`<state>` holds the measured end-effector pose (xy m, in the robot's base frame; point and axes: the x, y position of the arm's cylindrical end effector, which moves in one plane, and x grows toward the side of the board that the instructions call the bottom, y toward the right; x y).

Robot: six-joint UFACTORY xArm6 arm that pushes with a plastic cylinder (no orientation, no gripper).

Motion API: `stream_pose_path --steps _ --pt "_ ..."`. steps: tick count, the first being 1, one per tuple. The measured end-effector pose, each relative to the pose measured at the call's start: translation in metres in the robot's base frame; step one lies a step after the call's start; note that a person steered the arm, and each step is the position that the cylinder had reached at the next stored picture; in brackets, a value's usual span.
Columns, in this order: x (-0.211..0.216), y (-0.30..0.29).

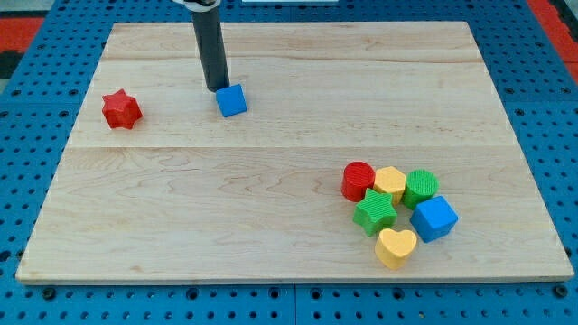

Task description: Move triangle towards red star

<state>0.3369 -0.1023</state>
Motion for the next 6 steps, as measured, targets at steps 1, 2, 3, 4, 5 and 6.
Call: stream_pose_path --steps 1,2,3,4,5,6 --pt "0.004 0.000" --pt "-0.002 0.008" --pt "0.006 0.021" --pt "0.009 0.024" --pt "0.015 0.026" --pt "0.019 0.028"
